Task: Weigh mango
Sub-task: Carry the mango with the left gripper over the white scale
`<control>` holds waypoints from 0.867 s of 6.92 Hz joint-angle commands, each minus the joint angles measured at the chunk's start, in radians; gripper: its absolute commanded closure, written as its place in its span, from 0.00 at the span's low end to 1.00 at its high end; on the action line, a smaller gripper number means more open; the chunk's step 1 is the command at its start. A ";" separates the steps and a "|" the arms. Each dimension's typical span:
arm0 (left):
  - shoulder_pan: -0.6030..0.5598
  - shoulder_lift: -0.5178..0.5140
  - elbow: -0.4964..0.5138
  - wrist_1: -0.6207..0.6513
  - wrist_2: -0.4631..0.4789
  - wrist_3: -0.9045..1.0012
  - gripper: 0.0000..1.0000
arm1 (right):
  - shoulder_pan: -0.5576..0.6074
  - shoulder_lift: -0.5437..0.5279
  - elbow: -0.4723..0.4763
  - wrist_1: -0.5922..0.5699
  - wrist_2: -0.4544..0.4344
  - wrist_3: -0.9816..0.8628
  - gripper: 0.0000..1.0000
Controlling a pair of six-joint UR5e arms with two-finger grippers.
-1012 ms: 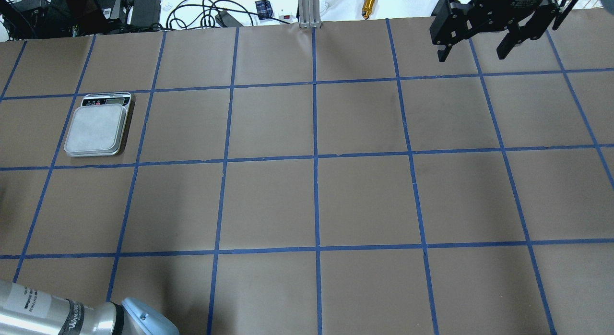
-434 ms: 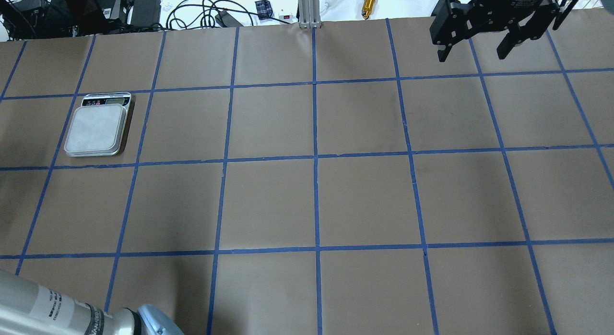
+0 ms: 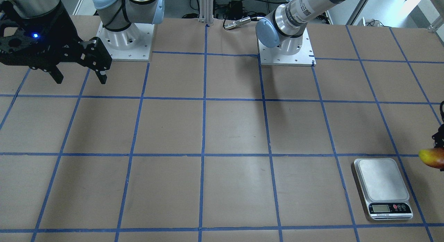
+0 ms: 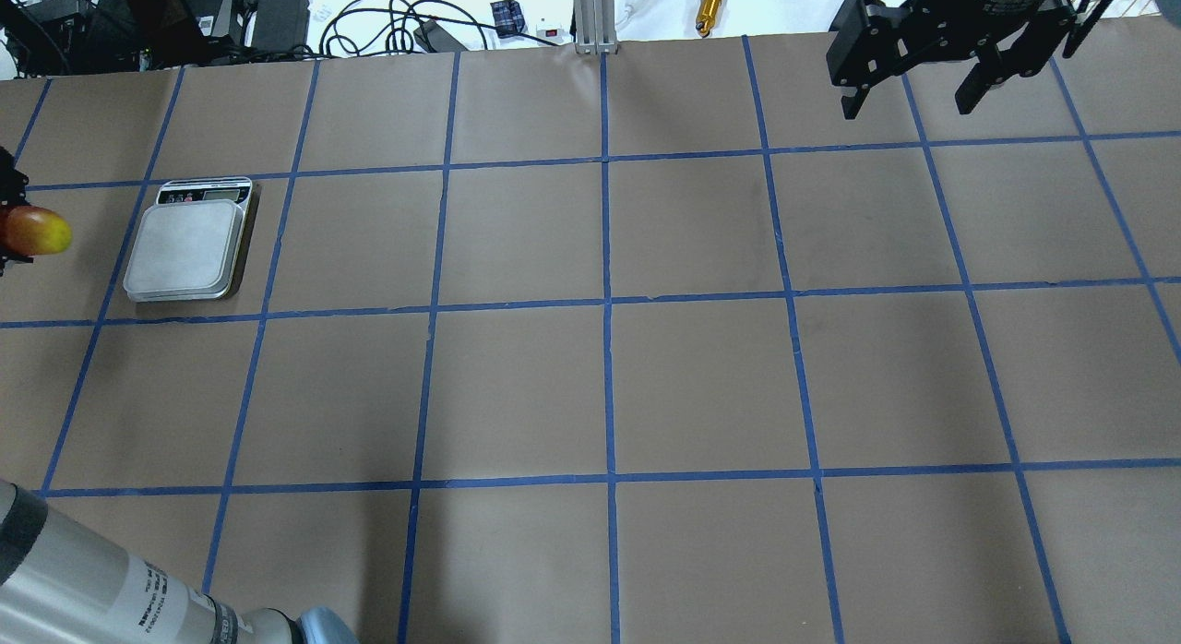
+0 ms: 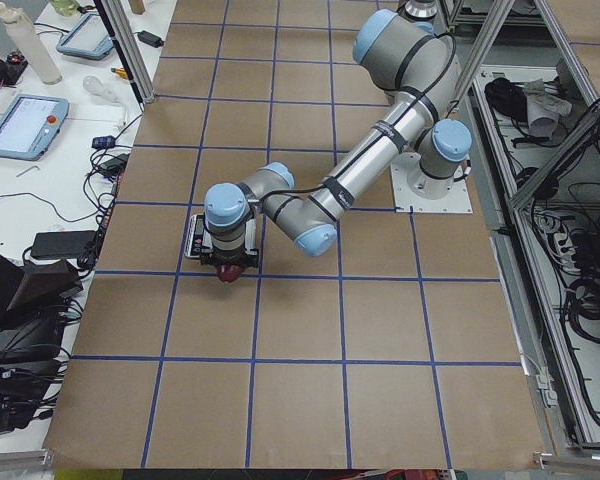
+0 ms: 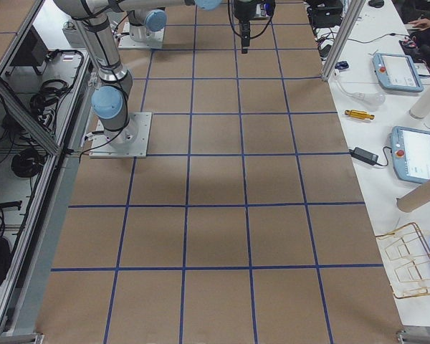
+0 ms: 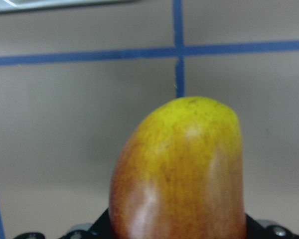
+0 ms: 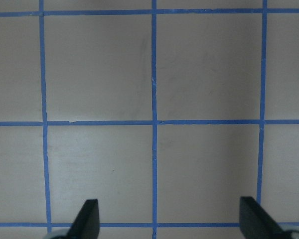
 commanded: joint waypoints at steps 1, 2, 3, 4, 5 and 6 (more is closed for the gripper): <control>-0.081 -0.016 -0.006 -0.004 -0.035 -0.146 1.00 | 0.000 -0.001 0.000 0.000 0.001 0.000 0.00; -0.116 -0.017 -0.032 0.008 -0.050 -0.180 1.00 | 0.000 0.000 0.000 0.000 -0.001 0.000 0.00; -0.124 -0.023 -0.054 0.013 -0.051 -0.184 1.00 | 0.000 0.000 0.000 0.000 -0.001 0.000 0.00; -0.125 -0.035 -0.059 0.026 -0.057 -0.184 1.00 | 0.000 0.000 0.000 0.000 -0.001 0.000 0.00; -0.126 -0.049 -0.059 0.034 -0.089 -0.185 1.00 | -0.001 -0.001 0.000 0.000 0.001 0.000 0.00; -0.126 -0.057 -0.059 0.048 -0.089 -0.185 1.00 | 0.000 0.000 0.000 0.000 -0.001 0.000 0.00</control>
